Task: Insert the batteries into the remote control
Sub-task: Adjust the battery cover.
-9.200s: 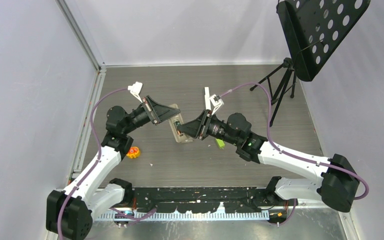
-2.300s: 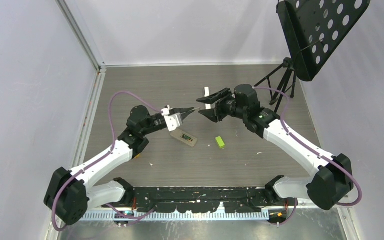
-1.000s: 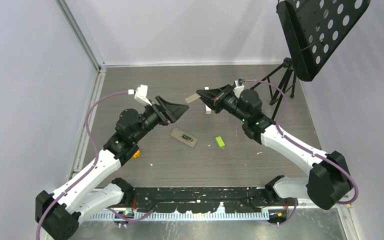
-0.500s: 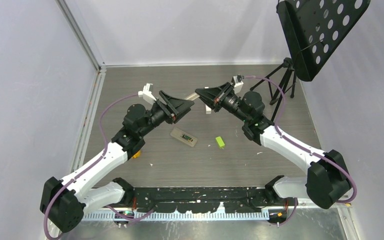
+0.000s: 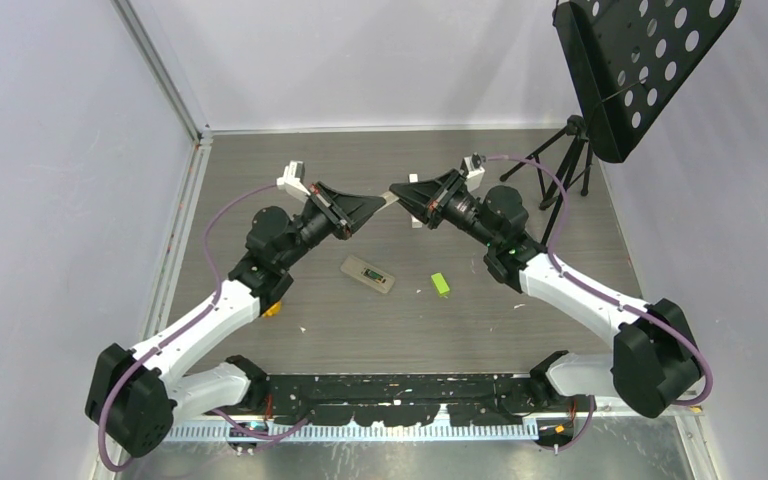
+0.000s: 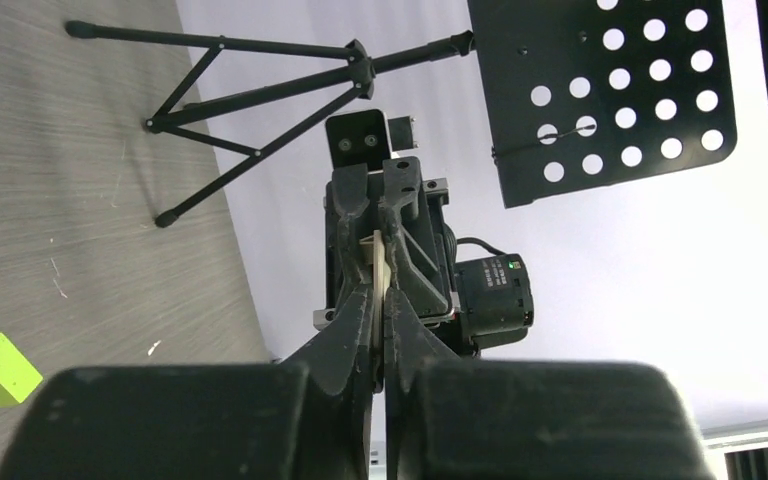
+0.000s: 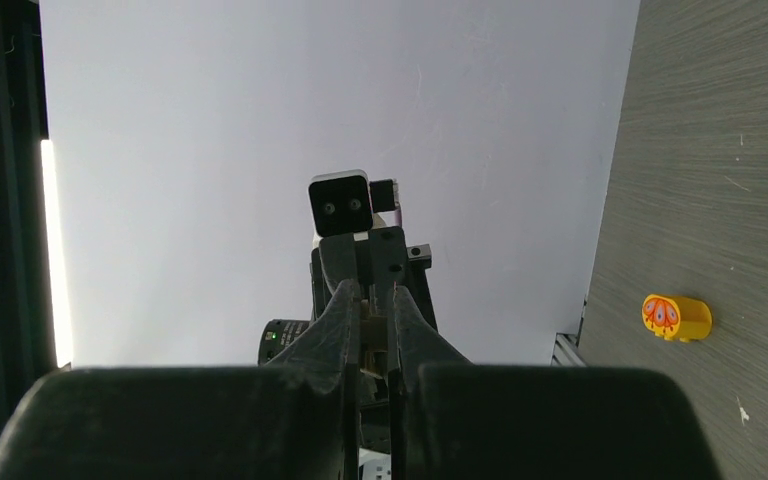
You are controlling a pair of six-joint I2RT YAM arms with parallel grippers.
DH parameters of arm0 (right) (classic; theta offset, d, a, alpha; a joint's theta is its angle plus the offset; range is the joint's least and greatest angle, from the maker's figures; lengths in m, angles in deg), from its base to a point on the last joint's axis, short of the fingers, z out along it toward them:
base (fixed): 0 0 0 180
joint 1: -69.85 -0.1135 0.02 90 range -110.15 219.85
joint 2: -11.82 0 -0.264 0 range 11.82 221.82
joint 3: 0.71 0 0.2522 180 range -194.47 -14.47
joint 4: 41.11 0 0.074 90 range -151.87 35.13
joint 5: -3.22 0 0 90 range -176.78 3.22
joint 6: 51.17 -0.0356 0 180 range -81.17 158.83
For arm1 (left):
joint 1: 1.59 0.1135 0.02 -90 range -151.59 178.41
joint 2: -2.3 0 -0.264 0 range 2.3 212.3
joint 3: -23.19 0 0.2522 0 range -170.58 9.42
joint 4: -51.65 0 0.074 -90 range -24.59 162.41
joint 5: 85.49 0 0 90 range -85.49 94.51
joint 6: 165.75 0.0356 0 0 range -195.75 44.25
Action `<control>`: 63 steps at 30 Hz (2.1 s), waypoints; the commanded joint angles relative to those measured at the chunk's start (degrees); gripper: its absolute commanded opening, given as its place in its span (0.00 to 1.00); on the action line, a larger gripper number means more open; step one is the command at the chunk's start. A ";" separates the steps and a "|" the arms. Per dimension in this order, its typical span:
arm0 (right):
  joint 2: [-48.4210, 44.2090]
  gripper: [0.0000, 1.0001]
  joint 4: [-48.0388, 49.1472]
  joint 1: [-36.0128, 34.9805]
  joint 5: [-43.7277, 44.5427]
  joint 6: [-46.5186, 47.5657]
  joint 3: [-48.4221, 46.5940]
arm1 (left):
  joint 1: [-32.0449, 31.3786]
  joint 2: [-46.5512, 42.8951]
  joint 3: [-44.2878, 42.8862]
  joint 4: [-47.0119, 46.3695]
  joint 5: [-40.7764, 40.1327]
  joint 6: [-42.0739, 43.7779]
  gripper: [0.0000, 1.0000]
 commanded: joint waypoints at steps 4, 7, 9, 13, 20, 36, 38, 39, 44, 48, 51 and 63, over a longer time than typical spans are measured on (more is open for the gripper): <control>-3.12 0.18 0.56 -0.09 -1.83 4.06 0.86 | 0.64 0.38 0.07 -5.77 3.91 3.77 0.00; -5.79 0.67 -1.41 0.79 -3.70 9.62 1.98 | 2.83 -0.04 -0.84 -3.83 10.54 8.45 0.00; -7.67 0.75 -3.60 1.59 -7.53 14.77 2.05 | 5.11 -0.16 -2.08 -1.17 17.23 11.98 0.00; -10.45 0.72 -12.72 2.08 -18.46 25.74 -0.85 | 8.62 -0.72 -4.57 5.15 28.70 17.49 0.00; -15.53 0.68 -30.43 1.67 -21.16 40.56 -5.42 | 9.13 2.05 -9.20 9.67 41.62 20.57 0.00; -11.42 0.50 -27.53 -3.22 -18.08 40.79 -7.66 | 9.13 3.34 -8.97 5.93 47.79 19.54 0.00; -11.04 0.44 -27.63 -3.74 -17.28 40.87 -7.75 | 9.13 3.21 -8.90 5.98 48.39 19.47 0.00; -10.87 0.40 -27.34 -3.97 -16.98 40.68 -7.77 | 9.13 3.11 -8.81 6.07 48.65 19.59 0.00; -10.93 0.25 -20.71 -4.21 -15.29 36.88 -5.56 | 9.13 2.47 -8.53 6.26 49.34 19.80 0.00; -11.20 0.25 -17.84 -4.21 -15.17 34.98 -3.88 | 9.13 1.99 -8.53 6.92 49.47 20.06 0.00; -11.21 0.26 -17.83 -4.25 -15.24 34.51 -3.72 | 9.13 1.25 -8.58 7.68 49.01 20.84 0.00; -11.32 0.27 -15.59 -4.19 -15.89 33.07 -2.97 | 9.13 0.82 -9.31 12.54 47.68 24.41 0.00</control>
